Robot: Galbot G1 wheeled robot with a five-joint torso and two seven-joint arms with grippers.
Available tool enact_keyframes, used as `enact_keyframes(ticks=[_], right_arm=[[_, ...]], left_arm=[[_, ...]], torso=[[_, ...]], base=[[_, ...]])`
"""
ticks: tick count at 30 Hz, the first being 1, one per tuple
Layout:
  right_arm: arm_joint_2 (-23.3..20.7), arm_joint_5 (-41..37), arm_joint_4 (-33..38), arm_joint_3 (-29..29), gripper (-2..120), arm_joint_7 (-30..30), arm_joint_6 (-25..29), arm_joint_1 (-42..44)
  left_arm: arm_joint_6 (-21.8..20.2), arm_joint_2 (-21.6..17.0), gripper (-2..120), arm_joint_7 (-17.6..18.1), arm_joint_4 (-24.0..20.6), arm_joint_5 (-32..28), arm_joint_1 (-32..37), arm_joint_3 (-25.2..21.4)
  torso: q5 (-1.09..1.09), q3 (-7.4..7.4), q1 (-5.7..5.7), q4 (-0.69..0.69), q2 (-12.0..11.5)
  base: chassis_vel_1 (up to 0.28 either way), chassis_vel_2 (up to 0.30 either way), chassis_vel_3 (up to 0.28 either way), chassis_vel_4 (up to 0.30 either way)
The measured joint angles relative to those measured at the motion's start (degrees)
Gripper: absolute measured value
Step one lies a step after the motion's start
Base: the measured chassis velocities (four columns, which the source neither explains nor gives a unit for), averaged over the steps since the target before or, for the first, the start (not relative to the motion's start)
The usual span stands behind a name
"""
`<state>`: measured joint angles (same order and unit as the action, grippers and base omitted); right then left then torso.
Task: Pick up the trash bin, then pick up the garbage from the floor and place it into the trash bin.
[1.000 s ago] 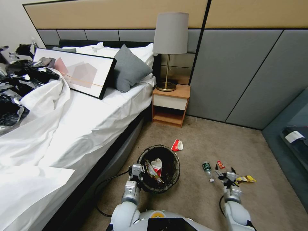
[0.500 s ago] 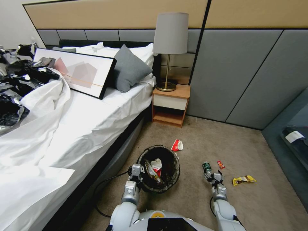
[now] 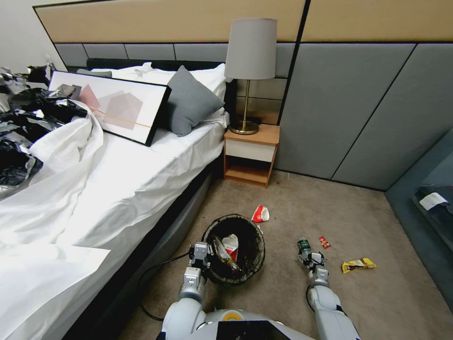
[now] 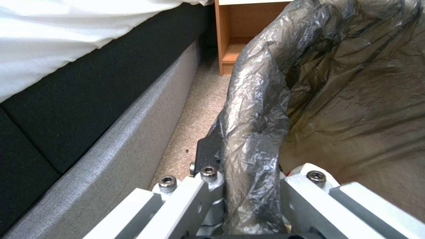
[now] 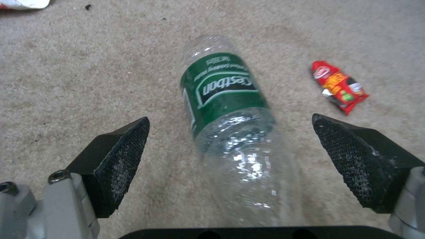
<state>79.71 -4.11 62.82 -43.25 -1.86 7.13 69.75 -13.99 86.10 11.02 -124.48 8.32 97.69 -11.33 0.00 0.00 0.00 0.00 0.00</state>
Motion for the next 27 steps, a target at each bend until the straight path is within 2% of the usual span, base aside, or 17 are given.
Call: enact_keyframes(ticks=[7,10,13,14,16,18,19,22,27], right_arm=[[0.13,-0.44,-3.32,0.70,90,0.46,-0.11,-1.79],[0.21,-0.49,-4.66,0.77,75,0.63,0.06,-2.23],[0.19,-0.51,-5.09,0.76,68,0.68,0.22,-2.25],[0.15,-0.53,-5.36,0.66,60,0.68,0.36,-2.26],[0.10,-0.54,-5.46,0.56,57,0.67,0.48,-2.25],[-0.01,-0.45,-5.53,0.32,46,0.67,0.58,-2.08],[-0.01,-0.45,-5.53,0.32,46,0.67,0.58,-2.08],[-0.16,-0.36,-5.61,-0.01,35,0.67,0.80,-1.77],[-0.35,-0.30,-5.53,-0.23,27,0.72,1.00,-1.38]], left_arm=[[0.01,0.09,1,0.01,0.10,0.27,0.03,0.12],[0.01,0.07,1,0.01,0.11,0.29,0.04,0.09],[0.01,0.06,1,0.01,0.12,0.29,0.04,0.04],[0.01,0.05,1,0.01,0.14,0.29,0.04,0.04],[0.01,0.05,1,0.01,0.18,0.28,0.02,0.05],[0.01,0.08,1,0.01,0.31,0.28,-0.03,0.12],[0.01,0.08,1,0.01,0.31,0.28,-0.03,0.12],[0.02,0.09,1,0.00,0.35,0.28,-0.08,0.25],[0.02,0.06,1,-0.01,0.35,0.27,-0.11,0.24]], torso=[[0.00,0.00,0.00,0.00,0.00],[0.00,0.00,0.00,0.00,0.00],[0.00,0.00,0.00,0.00,0.00],[0.00,0.00,0.00,0.00,0.00],[0.00,0.00,0.00,0.00,0.00],[0.00,0.00,0.00,0.01,0.00],[0.00,0.00,0.00,0.01,0.00],[0.00,0.00,0.00,0.00,0.01],[-0.01,0.00,0.00,0.00,0.01]], base=[[0.000,0.000,0.000,0.000],[0.000,0.000,0.000,0.000],[0.000,0.000,0.000,0.000],[0.000,0.000,0.000,0.000],[0.000,0.000,0.000,0.000],[0.000,0.000,0.000,0.000],[0.000,0.000,0.000,0.000],[0.000,0.000,0.000,0.000],[0.000,0.000,0.000,0.000]])
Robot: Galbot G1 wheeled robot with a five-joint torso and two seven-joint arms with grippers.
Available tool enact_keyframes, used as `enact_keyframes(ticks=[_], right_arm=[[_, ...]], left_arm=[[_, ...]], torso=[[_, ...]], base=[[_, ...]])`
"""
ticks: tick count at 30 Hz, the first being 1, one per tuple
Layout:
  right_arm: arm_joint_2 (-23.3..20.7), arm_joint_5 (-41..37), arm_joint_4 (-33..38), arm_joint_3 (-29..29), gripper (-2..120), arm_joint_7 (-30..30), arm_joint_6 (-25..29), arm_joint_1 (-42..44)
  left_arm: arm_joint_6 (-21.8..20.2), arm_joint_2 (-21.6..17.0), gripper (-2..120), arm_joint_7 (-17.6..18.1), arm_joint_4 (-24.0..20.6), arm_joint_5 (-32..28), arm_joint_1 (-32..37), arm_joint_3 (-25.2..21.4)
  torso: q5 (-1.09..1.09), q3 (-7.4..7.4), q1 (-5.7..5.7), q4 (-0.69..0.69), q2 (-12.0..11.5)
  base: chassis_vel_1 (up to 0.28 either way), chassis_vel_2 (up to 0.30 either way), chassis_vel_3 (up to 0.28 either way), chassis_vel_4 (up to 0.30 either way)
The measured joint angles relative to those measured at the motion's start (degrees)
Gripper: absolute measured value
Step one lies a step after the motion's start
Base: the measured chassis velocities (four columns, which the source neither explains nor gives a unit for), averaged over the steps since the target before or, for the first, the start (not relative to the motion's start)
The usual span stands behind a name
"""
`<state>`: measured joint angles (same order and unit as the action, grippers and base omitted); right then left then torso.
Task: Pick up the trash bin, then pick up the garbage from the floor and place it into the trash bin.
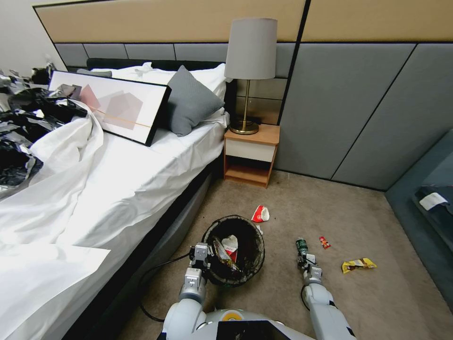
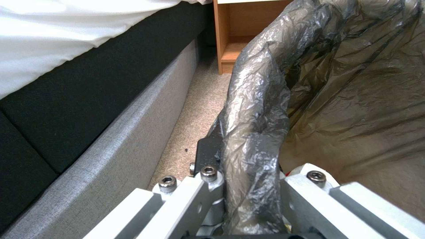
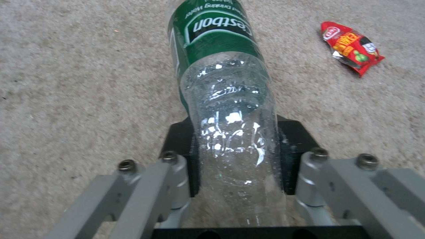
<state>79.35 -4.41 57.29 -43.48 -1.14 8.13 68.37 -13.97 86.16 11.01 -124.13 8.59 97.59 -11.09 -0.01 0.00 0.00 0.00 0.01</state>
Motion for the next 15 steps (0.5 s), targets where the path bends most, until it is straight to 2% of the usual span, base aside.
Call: enact_keyframes(ticks=[10,11,14,15], right_arm=[[0.20,0.16,2.01,-0.01,25,-0.14,0.53,1.07],[0.22,-0.29,5.70,0.28,25,-0.31,1.08,2.50],[0.32,-0.49,9.40,0.63,25,-0.36,2.54,3.65],[0.50,-0.27,14.16,0.98,25,-0.25,4.93,5.05]], left_arm=[[0.01,-0.02,1,-0.01,-0.03,-0.04,0.01,-0.04],[0.01,-0.02,1,-0.01,-0.04,-0.05,0.02,-0.11],[0.01,-0.01,1,-0.02,-0.03,-0.07,0.02,-0.11],[0.01,0.03,1,-0.02,0.13,-0.04,0.00,-0.09]], torso=[[0.03,0.00,0.00,0.00,-0.01],[0.01,0.00,0.00,-0.01,-0.01],[0.01,0.00,0.00,-0.02,-0.01],[0.00,0.00,0.00,0.01,-0.01]], base=[[0.000,0.000,0.000,0.000],[0.000,0.000,0.000,0.000],[0.000,0.000,0.000,0.000],[0.000,0.000,0.000,0.000]])
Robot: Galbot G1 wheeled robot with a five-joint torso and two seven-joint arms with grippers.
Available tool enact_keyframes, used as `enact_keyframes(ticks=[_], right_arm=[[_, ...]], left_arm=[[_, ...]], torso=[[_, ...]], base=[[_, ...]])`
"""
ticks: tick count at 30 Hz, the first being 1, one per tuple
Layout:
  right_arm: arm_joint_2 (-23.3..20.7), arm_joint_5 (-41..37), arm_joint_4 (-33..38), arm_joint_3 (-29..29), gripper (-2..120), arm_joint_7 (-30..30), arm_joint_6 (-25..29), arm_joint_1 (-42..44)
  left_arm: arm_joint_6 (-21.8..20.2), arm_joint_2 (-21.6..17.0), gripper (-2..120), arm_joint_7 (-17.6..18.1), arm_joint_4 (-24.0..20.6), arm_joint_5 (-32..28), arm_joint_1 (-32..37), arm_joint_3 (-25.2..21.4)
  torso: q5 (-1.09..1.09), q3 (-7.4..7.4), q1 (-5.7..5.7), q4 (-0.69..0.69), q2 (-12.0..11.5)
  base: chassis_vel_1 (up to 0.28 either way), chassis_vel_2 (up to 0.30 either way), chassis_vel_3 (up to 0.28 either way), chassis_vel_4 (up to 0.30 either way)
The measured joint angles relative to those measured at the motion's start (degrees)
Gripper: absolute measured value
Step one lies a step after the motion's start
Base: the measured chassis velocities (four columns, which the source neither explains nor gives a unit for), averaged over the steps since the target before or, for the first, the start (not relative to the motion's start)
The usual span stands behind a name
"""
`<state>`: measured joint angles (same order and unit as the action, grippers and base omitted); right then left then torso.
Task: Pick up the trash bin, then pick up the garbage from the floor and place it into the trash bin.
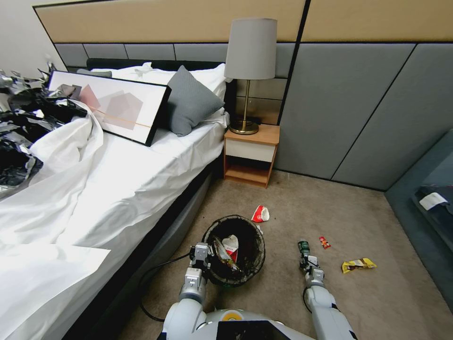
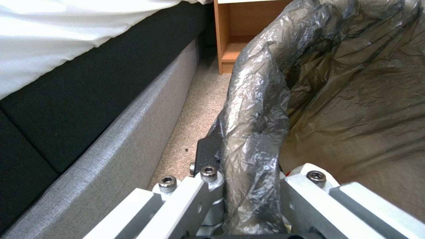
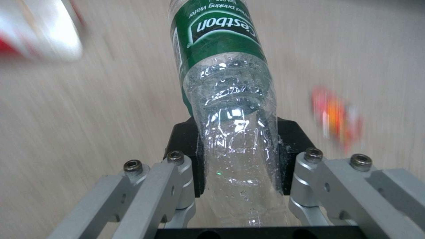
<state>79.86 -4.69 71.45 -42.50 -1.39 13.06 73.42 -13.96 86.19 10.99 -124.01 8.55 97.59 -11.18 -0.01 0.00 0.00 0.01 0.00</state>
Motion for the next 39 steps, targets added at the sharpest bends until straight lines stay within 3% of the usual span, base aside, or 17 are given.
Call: enact_keyframes(ticks=[2,4,6,7,10,12,18,20,29,32,39], right_arm=[[0.09,0.03,1.99,0.15,25,0.18,0.60,0.65],[0.42,-0.35,8.90,0.93,25,0.96,1.72,3.06],[0.42,-0.35,8.90,0.93,25,0.96,1.72,3.06],[0.76,-0.70,15.74,1.72,25,2.61,2.54,5.48],[0.98,-0.74,21.94,2.44,25,4.37,3.27,7.38],[1.10,-1.03,32.20,4.43,25,8.63,4.41,10.86],[0.70,-1.90,41.02,6.72,25,16.21,7.23,14.58],[-0.59,-2.41,47.19,10.11,25,21.61,8.16,18.22],[-2.43,-2.28,48.50,17.99,25,24.85,8.14,23.98],[-2.30,0.51,45.93,21.74,25,24.90,9.31,25.38],[-1.26,3.82,40.87,24.53,25,24.79,11.87,25.51]], left_arm=[[0.00,0.01,1,0.00,0.10,0.01,0.00,0.03],[0.00,0.02,1,-0.02,0.25,0.04,-0.02,0.06],[0.00,0.02,1,-0.02,0.25,0.04,-0.02,0.06],[0.00,0.01,1,-0.03,0.38,0.05,-0.04,0.01],[0.00,-0.01,1,-0.04,0.63,0.06,-0.07,0.00],[0.01,-0.04,1,-0.05,1.07,0.05,-0.19,0.05],[0.03,-0.12,1,-0.08,1.41,0.04,-0.38,0.26],[0.05,-0.21,1,-0.12,1.74,-0.07,-0.63,0.35],[0.07,-0.30,1,-0.15,1.97,-0.29,-0.99,0.52],[0.07,-0.30,1,-0.16,2.02,-0.32,-1.16,0.54],[0.07,-0.31,1,-0.19,2.02,-0.44,-1.22,0.50]], torso=[[0.00,0.00,0.00,0.00,0.00],[0.00,0.00,0.00,-0.01,0.00],[0.00,0.00,0.00,-0.01,0.00],[0.00,0.00,0.00,-0.01,0.00],[0.00,0.00,0.00,-0.02,0.00],[-0.01,0.00,0.00,0.00,0.00],[0.00,0.00,0.00,-0.01,0.00],[-0.01,0.00,0.00,-0.01,0.00],[0.00,0.00,0.00,-0.01,0.00],[0.01,0.00,0.00,-0.01,0.00],[0.00,0.00,0.00,-0.01,0.00]], base=[[0.000,0.000,0.000,0.000],[0.000,0.000,0.000,0.000],[0.000,0.000,0.000,0.000],[0.000,0.000,0.000,0.000],[0.000,0.000,0.000,0.000],[0.000,0.000,0.000,0.000],[0.000,0.000,0.000,0.000],[0.000,0.000,0.000,0.000],[0.000,0.000,0.000,0.000],[0.000,0.000,0.000,0.000],[0.000,0.000,0.000,0.000]])
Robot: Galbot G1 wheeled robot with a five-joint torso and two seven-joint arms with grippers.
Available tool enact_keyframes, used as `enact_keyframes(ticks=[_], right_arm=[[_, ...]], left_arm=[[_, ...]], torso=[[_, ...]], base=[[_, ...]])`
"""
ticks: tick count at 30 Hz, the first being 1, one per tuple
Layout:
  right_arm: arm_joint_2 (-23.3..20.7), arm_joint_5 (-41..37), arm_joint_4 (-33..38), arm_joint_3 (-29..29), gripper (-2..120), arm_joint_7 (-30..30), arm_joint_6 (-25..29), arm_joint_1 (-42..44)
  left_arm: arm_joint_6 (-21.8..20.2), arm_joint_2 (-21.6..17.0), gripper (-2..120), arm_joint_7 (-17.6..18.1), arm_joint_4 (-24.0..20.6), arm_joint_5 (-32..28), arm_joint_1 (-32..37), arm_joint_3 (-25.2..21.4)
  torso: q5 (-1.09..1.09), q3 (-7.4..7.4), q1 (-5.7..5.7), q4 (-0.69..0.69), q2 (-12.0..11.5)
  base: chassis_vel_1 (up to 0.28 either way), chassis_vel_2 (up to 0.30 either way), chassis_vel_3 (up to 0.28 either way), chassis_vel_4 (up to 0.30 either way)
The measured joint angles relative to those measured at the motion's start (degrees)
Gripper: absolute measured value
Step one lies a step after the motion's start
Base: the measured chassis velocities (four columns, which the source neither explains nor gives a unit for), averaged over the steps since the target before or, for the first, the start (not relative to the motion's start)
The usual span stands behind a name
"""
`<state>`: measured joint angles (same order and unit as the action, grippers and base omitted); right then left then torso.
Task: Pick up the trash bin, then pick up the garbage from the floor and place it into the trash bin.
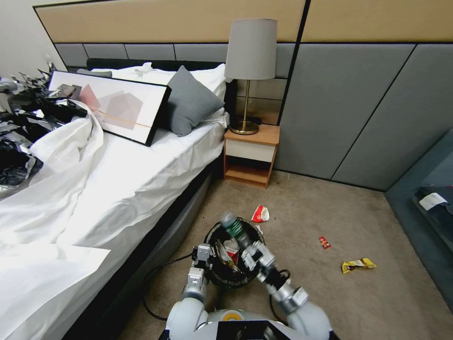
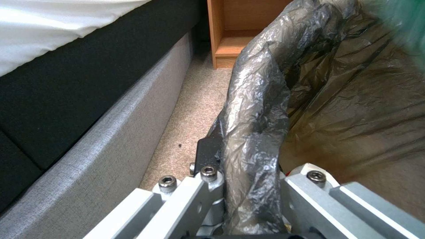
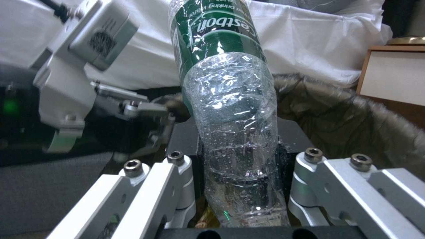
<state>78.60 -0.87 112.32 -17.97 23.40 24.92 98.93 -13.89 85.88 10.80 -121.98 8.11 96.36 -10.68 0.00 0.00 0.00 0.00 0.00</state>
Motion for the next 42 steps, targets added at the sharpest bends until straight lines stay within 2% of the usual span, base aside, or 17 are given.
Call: enact_keyframes(ticks=[17,22,24,26,27,29,31,35,37,42], right_arm=[[0.96,1.42,-5.52,-0.64,25,-1.46,2.04,-1.70],[0.98,1.76,-5.59,-1.04,39,-1.52,2.34,-1.68],[1.01,1.79,-5.45,-1.22,52,-1.53,2.46,-1.67],[1.01,1.78,-5.30,-1.29,55,-1.53,2.46,-1.66],[1.01,1.74,-4.95,-1.53,64,-1.54,2.46,-1.62],[1.01,1.74,-4.85,-1.61,65,-1.54,2.47,-1.58],[1.01,1.76,-4.53,-1.86,78,-1.54,2.54,-1.40],[1.01,1.76,-4.16,-1.98,86,-1.54,2.54,-1.39],[1.01,1.79,-3.36,-2.12,97,-1.57,2.55,-1.33],[1.38,1.99,-2.30,-2.35,100,-1.57,2.93,-0.74]], left_arm=[[-0.04,0.25,1,-0.02,-0.44,-0.12,0.06,0.21],[-0.04,0.29,1,-0.01,-0.44,-0.11,0.05,0.19],[-0.04,0.45,1,0.00,-0.37,-0.09,-0.04,0.23],[-0.04,0.50,1,0.00,-0.30,-0.08,-0.09,0.24],[-0.04,0.58,1,0.01,-0.12,-0.06,-0.13,0.31],[-0.04,0.63,1,0.00,-0.06,-0.05,-0.17,0.38],[-0.04,0.66,1,0.00,-0.05,-0.05,-0.26,0.44],[-0.04,0.66,1,0.01,0.02,-0.04,-0.29,0.44],[-0.04,0.62,1,0.00,0.06,-0.05,-0.28,0.41],[-0.04,0.51,1,0.01,0.08,-0.05,-0.26,0.23]], torso=[[0.00,0.00,0.00,0.00,0.00],[0.00,0.00,0.00,0.00,0.00],[0.01,0.00,0.00,0.00,0.00],[0.00,0.00,0.00,0.00,0.00],[0.00,0.00,0.00,0.00,0.00],[0.00,0.00,0.00,0.00,0.00],[0.00,0.00,0.00,0.00,0.00],[0.00,0.00,0.00,0.00,0.00],[0.00,0.00,0.00,0.00,0.00],[0.01,0.00,0.00,0.00,0.00]], base=[[0.000,0.000,0.000,0.000],[0.000,0.000,0.000,0.000],[0.000,0.000,0.000,0.000],[0.000,0.000,0.000,0.000],[0.000,0.000,0.000,0.000],[0.000,0.000,0.000,0.000],[0.000,0.000,0.000,0.000],[0.000,0.000,0.000,0.000],[0.000,0.000,0.000,0.000],[0.000,0.000,0.000,0.000]])
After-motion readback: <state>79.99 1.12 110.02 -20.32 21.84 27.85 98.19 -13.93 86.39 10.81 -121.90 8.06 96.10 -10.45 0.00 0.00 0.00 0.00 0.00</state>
